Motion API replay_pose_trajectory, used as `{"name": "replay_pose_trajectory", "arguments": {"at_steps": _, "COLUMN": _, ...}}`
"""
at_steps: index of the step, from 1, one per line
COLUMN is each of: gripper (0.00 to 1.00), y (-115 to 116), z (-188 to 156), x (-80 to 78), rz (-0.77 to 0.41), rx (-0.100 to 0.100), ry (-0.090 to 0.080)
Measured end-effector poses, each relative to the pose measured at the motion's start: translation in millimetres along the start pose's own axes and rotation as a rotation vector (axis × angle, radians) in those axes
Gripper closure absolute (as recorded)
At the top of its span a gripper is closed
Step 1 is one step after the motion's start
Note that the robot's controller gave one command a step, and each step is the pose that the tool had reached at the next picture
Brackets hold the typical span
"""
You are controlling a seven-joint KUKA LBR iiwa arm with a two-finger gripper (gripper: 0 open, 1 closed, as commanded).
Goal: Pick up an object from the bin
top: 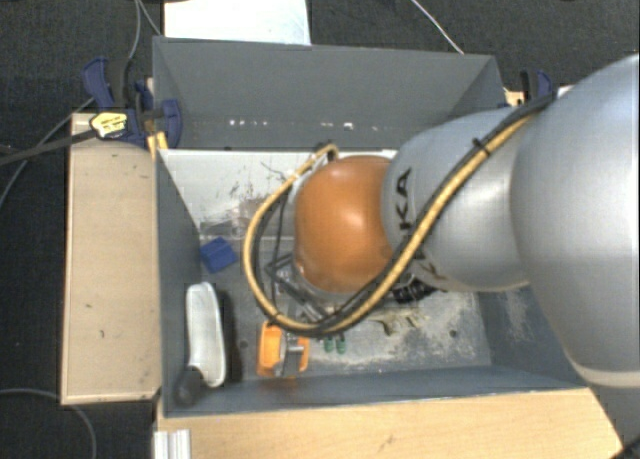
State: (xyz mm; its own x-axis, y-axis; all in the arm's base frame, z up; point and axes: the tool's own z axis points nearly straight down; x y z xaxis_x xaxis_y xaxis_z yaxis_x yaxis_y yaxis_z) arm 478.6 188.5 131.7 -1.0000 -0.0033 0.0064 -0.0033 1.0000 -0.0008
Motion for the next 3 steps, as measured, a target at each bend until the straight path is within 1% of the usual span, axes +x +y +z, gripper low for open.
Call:
{"name": "replay_pose_trajectory", "arguments": {"at_steps": 1, "gripper": 0.0, "y": -0.9, "z": -4.3, "x": -2.3, "rz": 0.006, "rx": -0.002, "ry": -0.008}}
{"name": "replay_pose_trajectory", "arguments": {"at_steps": 2, "gripper": 0.0, "y": -12.4, "z": 60.3, "x": -4.3, "rz": 0.018, "rx": -0.003, "ry": -0.01}}
{"name": "replay_pose_trajectory", "arguments": {"at_steps": 3, "gripper": 0.0, "y": -12.0, "z": -13.3, "x": -7.3, "rz": 0.046, "rx": -0.003, "ry": -0.01}}
